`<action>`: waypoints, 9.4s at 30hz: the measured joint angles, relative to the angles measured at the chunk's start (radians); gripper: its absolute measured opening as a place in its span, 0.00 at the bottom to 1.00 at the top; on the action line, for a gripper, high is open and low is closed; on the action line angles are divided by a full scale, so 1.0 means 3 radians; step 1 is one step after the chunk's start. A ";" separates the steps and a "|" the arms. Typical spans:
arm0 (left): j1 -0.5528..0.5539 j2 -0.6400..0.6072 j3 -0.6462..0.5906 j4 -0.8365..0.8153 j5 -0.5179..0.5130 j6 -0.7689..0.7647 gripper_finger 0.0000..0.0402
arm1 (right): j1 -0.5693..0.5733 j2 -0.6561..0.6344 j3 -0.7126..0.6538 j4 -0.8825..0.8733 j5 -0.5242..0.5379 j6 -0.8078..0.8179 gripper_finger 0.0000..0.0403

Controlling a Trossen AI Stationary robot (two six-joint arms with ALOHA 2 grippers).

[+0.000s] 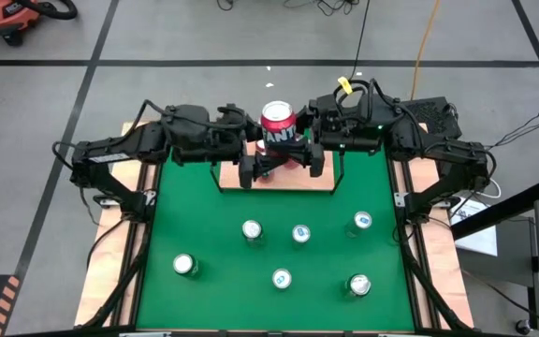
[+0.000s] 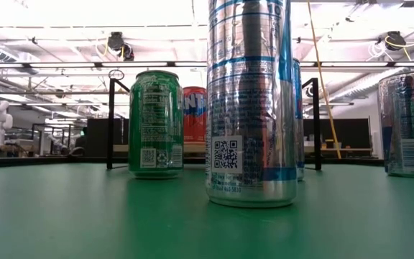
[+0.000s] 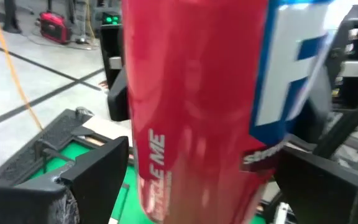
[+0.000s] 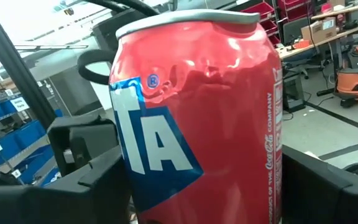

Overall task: Place canned beverage on shelf
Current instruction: Put the red soda can on the shelf aligned with the other right red soda can

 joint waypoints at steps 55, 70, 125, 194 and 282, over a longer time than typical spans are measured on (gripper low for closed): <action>-0.0078 0.0747 -0.0046 0.0277 -0.0275 0.0375 0.72 | -0.0065 0.0181 0.1754 -0.3403 -0.0026 -0.0497 0.94; -0.0093 0.0868 -0.0045 0.0291 -0.0413 0.0393 0.72 | -0.0084 0.0390 0.1752 -0.3695 -0.0120 -0.0836 0.93; -0.0278 0.0172 0.0324 -0.1678 -0.0501 -0.0433 0.96 | -0.0233 0.0380 -0.0167 -0.2549 -0.0160 -0.1302 0.74; -0.0438 0.0025 0.0320 -0.2093 -0.0814 -0.0574 0.96 | -0.0842 0.0519 -0.1719 -0.1053 -0.0250 -0.2184 0.82; -0.0461 0.0025 0.0319 -0.2090 -0.0858 -0.0593 0.96 | -0.0340 0.0387 -0.1714 -0.1399 -0.0080 -0.1316 0.75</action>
